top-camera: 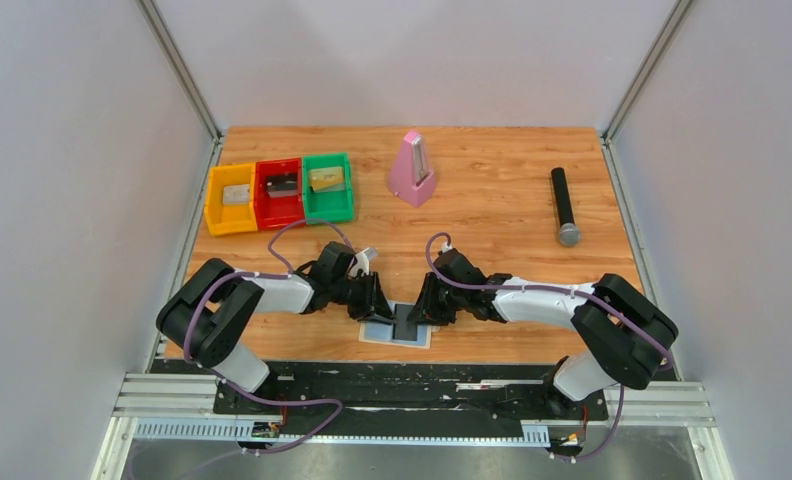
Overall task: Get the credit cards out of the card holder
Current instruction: Remove the credit card from the card holder.
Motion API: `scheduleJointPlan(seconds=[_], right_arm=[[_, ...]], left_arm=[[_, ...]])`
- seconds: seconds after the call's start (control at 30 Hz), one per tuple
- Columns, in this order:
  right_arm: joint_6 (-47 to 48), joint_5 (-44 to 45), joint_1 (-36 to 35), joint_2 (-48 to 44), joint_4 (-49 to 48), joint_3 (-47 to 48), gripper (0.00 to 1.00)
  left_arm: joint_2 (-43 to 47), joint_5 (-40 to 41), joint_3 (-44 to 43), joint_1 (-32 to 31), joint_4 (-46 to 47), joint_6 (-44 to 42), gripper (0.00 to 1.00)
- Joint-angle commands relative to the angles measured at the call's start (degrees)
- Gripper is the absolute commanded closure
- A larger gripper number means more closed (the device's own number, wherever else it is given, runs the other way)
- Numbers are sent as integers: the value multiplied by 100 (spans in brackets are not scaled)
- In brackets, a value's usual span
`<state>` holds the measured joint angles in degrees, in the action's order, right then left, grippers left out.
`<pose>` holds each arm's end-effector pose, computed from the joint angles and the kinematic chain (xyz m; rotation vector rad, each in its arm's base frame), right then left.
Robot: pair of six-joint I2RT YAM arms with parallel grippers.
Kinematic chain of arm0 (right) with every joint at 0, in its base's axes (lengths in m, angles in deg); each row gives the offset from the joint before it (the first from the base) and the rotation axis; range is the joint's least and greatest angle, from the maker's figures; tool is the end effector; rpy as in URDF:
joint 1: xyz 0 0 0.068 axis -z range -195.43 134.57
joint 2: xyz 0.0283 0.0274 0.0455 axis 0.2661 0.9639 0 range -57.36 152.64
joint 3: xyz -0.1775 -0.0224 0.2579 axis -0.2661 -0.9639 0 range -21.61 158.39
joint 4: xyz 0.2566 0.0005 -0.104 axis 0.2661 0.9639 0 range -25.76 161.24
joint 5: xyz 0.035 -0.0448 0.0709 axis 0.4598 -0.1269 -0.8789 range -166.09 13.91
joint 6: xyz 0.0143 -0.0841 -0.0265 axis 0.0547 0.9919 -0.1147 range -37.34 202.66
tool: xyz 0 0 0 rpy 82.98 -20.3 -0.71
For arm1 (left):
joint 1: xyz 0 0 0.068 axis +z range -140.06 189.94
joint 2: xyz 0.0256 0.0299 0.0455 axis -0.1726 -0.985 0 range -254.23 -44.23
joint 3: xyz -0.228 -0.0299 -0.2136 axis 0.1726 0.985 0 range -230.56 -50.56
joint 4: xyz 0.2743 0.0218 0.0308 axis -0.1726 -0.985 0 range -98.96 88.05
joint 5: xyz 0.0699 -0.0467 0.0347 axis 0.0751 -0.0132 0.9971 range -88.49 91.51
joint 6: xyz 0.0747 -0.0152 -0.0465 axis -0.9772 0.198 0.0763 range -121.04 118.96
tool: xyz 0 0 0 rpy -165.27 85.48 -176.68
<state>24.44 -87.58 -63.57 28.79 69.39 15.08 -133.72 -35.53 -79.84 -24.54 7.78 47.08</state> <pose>0.1904 0.2362 0.1355 0.1563 2.7911 0.8820 0.2092 -0.2019 0.1165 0.0021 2.7479 -1.3334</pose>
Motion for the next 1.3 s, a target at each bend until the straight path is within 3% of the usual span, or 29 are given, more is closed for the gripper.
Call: scheduleJointPlan(seconds=[0.0, 0.43, 0.63, 0.9, 1.27], right_arm=[[139, 184, -14, 131, 57, -127, 74], [137, 158, -11, 150, -3, -135, 75], [116, 188, -13, 159, -23, -185, 75], [138, 243, 88, 38, -14, -364, 75], [193, 267, 147, -37, -15, -465, 75]], left_arm=[[-71, 1, 19, -53, 209, 22, 69], [-208, -205, 140, -83, 735, 290, 76], [-98, -136, 140, -80, 604, 263, 100], [221, 276, -18, -69, -324, -210, 100], [395, 346, -87, 89, -631, -392, 100]])
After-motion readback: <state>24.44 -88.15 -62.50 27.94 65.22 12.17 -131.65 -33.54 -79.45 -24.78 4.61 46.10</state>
